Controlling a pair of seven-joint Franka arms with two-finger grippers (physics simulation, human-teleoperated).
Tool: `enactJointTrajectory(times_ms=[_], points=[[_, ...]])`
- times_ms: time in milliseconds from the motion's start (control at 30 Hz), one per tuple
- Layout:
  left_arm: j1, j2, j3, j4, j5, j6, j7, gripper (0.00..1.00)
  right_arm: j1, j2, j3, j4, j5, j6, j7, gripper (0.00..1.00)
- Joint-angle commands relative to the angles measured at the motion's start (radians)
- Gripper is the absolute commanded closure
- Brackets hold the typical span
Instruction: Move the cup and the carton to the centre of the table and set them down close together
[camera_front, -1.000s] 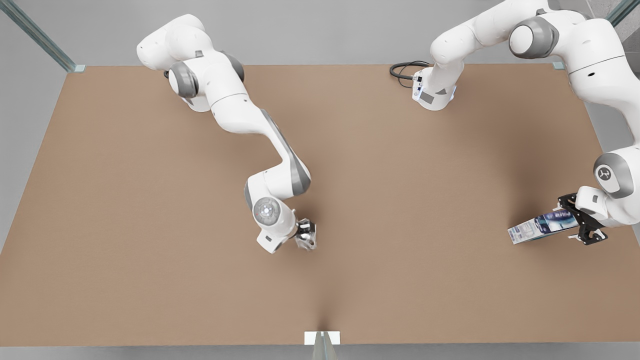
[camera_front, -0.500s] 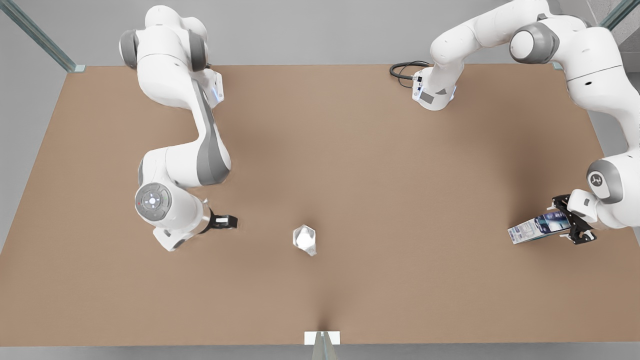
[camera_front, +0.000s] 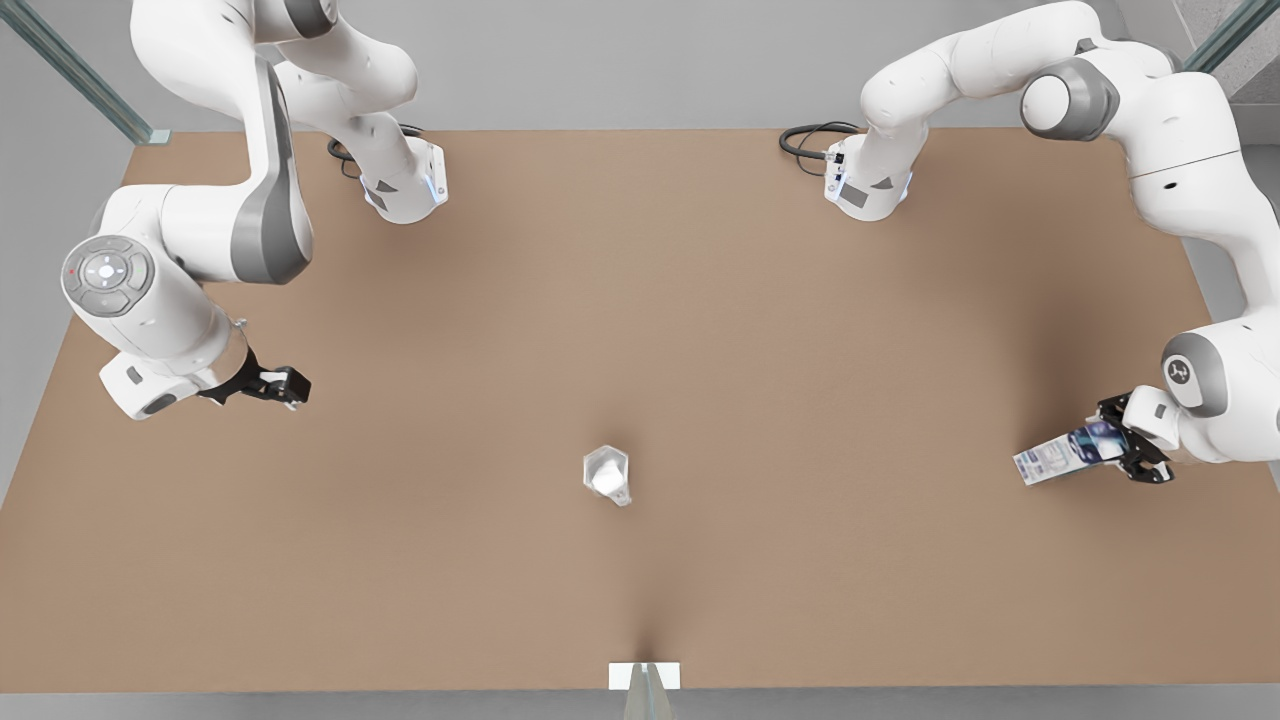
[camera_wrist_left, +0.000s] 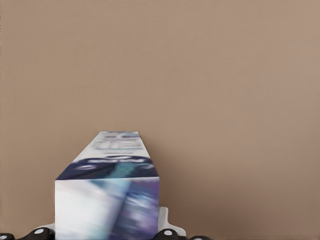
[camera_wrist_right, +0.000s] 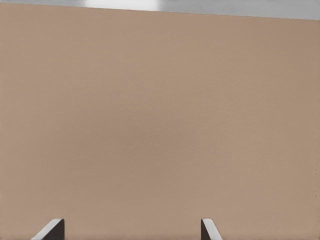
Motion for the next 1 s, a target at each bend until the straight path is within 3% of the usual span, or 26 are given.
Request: enactJointTrajectory(times_ms=[0, 233, 333, 467, 600, 667, 767, 967], points=[[0.0, -0.001, 0.0, 0.001, -0.001, -0.01, 0.001, 0.48, 0.002, 0.0, 0.0, 0.0, -0.001, 0.0, 0.002, 0.0], [-0.081, -0.135, -0.001, -0.048, -0.002, -0.036, -0.127, 0.47, -0.001, 0.002, 0.0, 0.0, -0.006, 0.0, 0.003, 0.0], [-0.265, -0.241, -0.003, -0.085, -0.022, -0.173, -0.599, 0.46, -0.001, 0.003, 0.0, 0.0, -0.006, 0.0, 0.003, 0.0], [-0.517, -0.242, -0.03, -0.078, -0.073, -0.197, -1.028, 0.46, 0.0, 0.005, 0.0, 0.0, -0.006, 0.002, 0.003, 0.0], [-0.799, -0.251, -0.044, -0.073, -0.188, -0.179, -2.103, 0.45, 0.0, 0.006, 0.0, 0.0, -0.006, 0.006, 0.005, 0.0], [-0.885, -0.241, -0.044, -0.073, -0.182, -0.059, -2.585, 0.46, 0.0, 0.006, 0.0, 0.0, -0.007, 0.006, 0.005, 0.0], [-0.968, -0.193, -0.044, -0.071, -0.196, 0.011, -2.878, 0.45, 0.0, 0.006, 0.0, 0.0, -0.007, 0.006, 0.005, 0.0], [-1.08, -0.089, -0.044, 0.031, -0.235, 0.083, -3.056, 0.45, 0.0, 0.006, 0.0, -0.002, -0.006, 0.006, 0.005, 0.0]])
